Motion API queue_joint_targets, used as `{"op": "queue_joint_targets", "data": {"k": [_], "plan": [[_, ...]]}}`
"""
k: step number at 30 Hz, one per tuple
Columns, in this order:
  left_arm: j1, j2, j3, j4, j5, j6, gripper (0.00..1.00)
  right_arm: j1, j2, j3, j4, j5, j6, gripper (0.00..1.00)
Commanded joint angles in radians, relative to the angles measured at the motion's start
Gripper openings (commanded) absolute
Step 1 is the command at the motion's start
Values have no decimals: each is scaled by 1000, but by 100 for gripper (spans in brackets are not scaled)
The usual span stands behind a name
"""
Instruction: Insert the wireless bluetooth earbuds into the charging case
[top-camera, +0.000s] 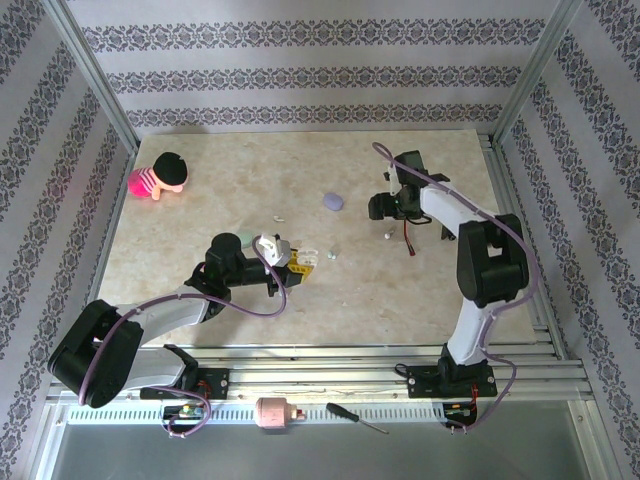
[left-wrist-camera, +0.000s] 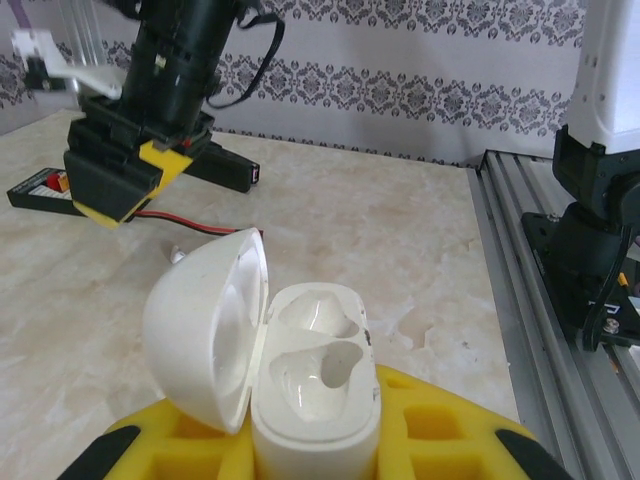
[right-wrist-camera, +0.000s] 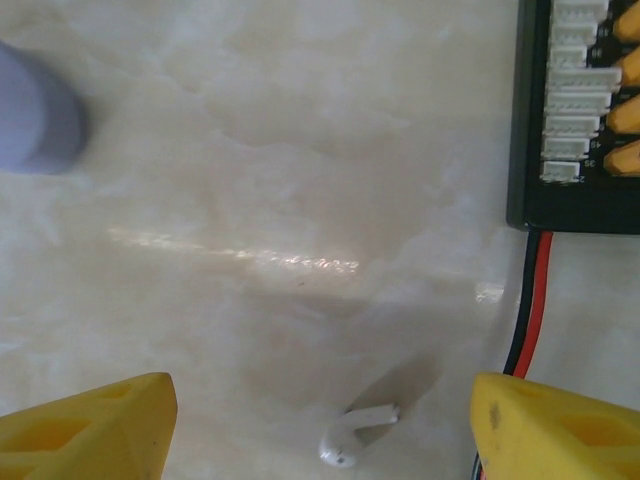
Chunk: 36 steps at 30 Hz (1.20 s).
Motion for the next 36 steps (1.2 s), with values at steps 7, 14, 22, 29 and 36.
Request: {"op": "queue_joint_targets", "data": {"k": [7,14,22,29,36], "plan": [[14,7,-19,85,29,-21,4,-8,153,111,-91,-84,-31,76],[13,1,-29,93,33,-28,4,-12,168,111,-123,-124,-18,75],[14,-6,-46,107,18,-29,4,-11,112,33,-116,-150,18,73],[14,0,-47,116,24,-21,4,2,35,-49,-106,-151,14,70],[14,-2,-47,102,22,-13,4,16,-37,-122,-93,-166,13,69]]}}
